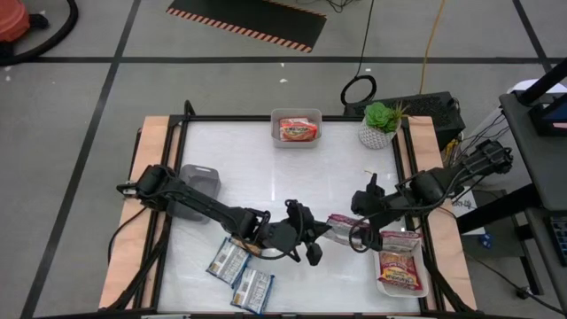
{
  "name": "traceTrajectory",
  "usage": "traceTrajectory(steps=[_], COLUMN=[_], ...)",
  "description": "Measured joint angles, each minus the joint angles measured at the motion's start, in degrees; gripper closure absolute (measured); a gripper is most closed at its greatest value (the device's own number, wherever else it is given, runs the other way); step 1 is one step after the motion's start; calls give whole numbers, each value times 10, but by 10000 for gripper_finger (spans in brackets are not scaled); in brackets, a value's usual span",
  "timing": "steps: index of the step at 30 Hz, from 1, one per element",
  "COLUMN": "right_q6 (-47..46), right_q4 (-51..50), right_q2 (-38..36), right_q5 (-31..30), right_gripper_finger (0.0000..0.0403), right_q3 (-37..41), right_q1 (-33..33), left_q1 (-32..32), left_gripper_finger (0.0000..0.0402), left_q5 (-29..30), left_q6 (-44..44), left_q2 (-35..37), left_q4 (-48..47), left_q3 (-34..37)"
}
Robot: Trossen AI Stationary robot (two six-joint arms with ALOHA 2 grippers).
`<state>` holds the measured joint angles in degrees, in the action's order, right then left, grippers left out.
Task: Sort Maruchan noodles
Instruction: Put the red noodle pack into the white bin
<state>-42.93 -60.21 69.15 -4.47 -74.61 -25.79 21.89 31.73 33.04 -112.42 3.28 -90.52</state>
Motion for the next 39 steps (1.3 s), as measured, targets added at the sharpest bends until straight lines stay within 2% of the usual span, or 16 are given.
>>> traceTrajectory(steps=[19,24,29,39], right_q6=[31,7,5,10], right_q4=[36,38,38,46], right_q2=[0,0,0,0], right_q5=[16,17,32,48], right_gripper_finger=[64,75,119,255], right_q3=[0,0,0,0], right_q1=[0,0,-1,-1], left_q1=[0,0,0,-1], left_gripper_finger=[399,399,399,398], left_q5=[-1,-1,2,3], left_q6=[-7,-12,-12,-9], left_q2=[0,0,0,0], left_q4=[11,11,13,13], left_q3=[0,0,0,0])
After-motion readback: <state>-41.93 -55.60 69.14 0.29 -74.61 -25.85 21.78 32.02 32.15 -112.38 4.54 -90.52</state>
